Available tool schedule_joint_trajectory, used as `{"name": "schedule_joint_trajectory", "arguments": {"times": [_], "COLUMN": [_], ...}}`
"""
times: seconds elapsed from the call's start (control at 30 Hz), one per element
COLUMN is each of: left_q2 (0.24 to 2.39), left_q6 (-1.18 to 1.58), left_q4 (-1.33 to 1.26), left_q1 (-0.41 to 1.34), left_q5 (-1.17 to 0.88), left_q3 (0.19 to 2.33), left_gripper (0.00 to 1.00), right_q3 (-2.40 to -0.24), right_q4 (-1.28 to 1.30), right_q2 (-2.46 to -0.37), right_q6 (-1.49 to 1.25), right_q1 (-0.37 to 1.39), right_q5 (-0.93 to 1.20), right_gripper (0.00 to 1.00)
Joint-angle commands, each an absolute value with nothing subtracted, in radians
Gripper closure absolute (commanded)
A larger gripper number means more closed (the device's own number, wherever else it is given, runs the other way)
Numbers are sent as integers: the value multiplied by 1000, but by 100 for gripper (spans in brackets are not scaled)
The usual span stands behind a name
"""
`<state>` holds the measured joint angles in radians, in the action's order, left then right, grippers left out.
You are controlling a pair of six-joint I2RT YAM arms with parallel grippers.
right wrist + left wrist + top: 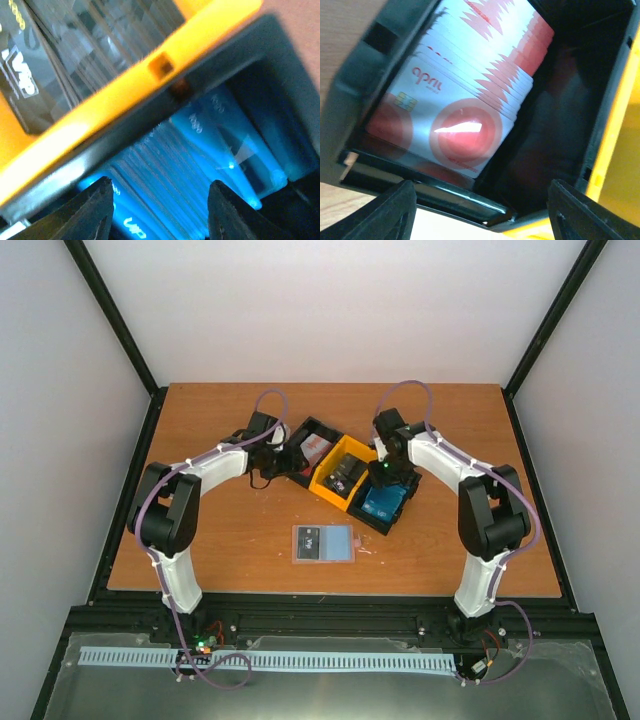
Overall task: Put the credit cards into the card holder
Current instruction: Move the storage box to the center of the board, then pick up the credit card from the storage box.
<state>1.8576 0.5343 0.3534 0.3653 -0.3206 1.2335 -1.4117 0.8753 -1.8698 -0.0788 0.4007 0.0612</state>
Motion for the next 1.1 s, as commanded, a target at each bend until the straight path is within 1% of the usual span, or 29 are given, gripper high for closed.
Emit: {"name": "schedule_joint_trajectory", "arguments": {"times": [0.0,0.13,0.23,0.4,0.67,0.83,1.07], "left_q2": [1835,1828,1838,1857,1864,1863,1866], "left_q6": [586,629,641,661,673,679,681], "left_q4": [328,278,269,261,263,257,254], "left_q1": [357,357,358,357,357,357,357], "left_q5": [-416,-456,-446,-438,-425,-426,-433], "left_q3": [1219,1177,1176,1175,1174,1168,1164], "left_gripper": [28,32,36,38,39,39,40], "right_q3": [-1358,-1305,-1278,-1277,-1261,-1245,-1238], "right_q4": [952,948,925,897,855,844,843], "right_q2": [-1813,-1793,-1796,-1829,-1851,-1865,-1887], "right_q6": [-42,-11,7,3,11,15,5], "right_q1": [420,449,467,475,478,480,491], "right_q5": [91,114,139,104,81,87,6], "right_gripper": [47,48,55,58,54,54,52]}}
